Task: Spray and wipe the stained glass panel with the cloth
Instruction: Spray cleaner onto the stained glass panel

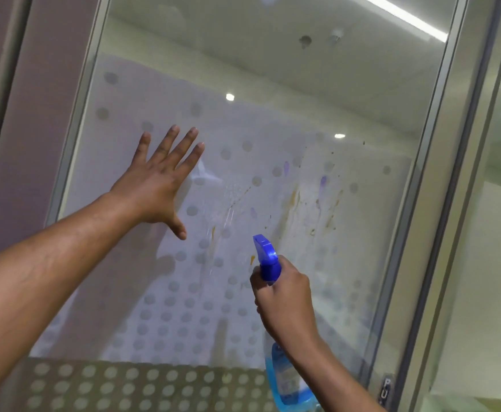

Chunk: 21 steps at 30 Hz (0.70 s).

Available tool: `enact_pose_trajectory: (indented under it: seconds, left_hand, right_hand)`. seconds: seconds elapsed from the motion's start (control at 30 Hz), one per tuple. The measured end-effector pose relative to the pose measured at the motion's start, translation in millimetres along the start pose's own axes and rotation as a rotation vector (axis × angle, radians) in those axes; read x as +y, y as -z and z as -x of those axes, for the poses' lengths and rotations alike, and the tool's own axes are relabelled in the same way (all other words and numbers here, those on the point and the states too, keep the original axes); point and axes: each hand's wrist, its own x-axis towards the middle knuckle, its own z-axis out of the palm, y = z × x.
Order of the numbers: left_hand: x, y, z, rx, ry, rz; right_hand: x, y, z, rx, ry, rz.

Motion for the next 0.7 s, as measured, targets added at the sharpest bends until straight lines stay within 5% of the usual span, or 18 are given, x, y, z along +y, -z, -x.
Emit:
enact_pose_trajectory:
  seconds: [0.2,0.7]
  left_hand:
    - [-2,-3,-4,0.017,-0.012,0.004]
    - [-9,-16,-11,0.075,-0.001,-0.006]
  right_hand:
    - [21,-4,21,-0.031,-0.073,0.030]
    - [8,116,-101,0.399,0.024,0.005]
